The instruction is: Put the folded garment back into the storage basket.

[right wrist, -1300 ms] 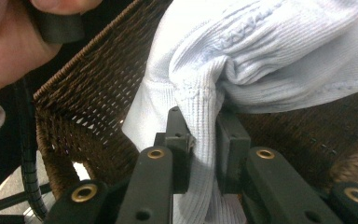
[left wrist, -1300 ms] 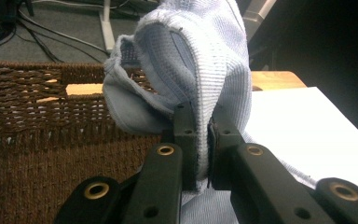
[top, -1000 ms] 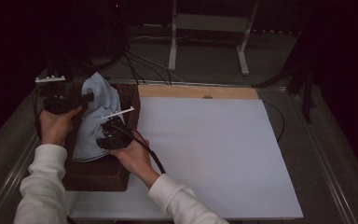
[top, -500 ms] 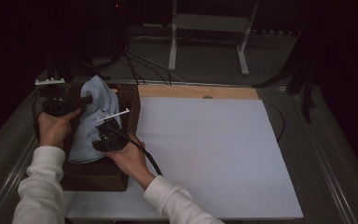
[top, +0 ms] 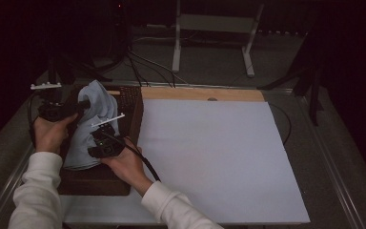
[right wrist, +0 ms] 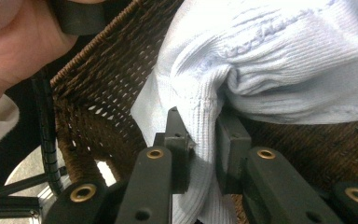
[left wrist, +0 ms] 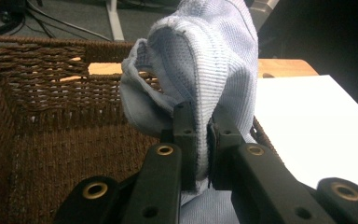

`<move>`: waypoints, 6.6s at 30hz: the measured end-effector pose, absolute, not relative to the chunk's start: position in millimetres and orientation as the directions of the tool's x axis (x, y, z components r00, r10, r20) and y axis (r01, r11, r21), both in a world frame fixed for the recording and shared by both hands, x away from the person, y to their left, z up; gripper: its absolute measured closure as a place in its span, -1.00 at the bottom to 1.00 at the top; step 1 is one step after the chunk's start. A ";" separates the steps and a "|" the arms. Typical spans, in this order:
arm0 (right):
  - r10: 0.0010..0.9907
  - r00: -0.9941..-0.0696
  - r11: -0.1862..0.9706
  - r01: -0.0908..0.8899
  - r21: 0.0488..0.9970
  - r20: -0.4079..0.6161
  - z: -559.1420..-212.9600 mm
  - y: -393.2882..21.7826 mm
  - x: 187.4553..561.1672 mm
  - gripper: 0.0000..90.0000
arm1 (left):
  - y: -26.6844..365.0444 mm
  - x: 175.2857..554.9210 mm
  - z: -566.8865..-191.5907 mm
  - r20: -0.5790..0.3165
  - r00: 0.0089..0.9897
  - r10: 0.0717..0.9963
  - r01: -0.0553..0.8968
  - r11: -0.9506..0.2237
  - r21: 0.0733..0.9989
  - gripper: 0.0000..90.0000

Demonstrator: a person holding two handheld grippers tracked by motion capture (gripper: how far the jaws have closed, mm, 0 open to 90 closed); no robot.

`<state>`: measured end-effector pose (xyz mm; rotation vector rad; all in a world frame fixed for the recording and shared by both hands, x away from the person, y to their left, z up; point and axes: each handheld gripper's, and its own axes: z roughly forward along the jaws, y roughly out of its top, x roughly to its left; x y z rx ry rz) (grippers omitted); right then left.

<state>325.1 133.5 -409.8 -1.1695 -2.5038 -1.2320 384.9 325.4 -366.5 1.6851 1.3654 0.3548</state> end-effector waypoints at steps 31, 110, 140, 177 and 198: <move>0.650 -0.725 0.405 0.584 0.703 0.227 -402.4 103.3 335.9 -0.88 | 329.7 388.0 -374.4 -0.319 0.232 0.919 0.614 0.116 0.781 -0.99; 0.710 -0.671 0.306 0.567 0.765 0.214 -416.6 -27.7 341.1 -0.94 | 269.0 337.9 -380.0 -0.126 0.377 0.918 0.471 -0.073 0.879 -1.00; 0.751 -0.623 0.246 0.571 0.783 0.219 -424.1 -81.9 338.5 -0.94 | 227.4 300.5 -393.6 -0.113 0.452 0.885 0.450 -0.117 0.886 -1.00; 0.780 -0.596 0.212 0.542 0.813 0.193 -424.2 -147.0 320.1 -0.94 | 210.5 262.0 -409.2 -0.102 0.489 0.866 0.421 -0.132 0.897 -1.00; 0.799 -0.565 0.149 0.515 0.844 0.205 -427.1 -198.1 304.4 -0.94 | 212.6 257.6 -416.7 -0.131 0.497 0.858 0.420 -0.105 0.901 -1.00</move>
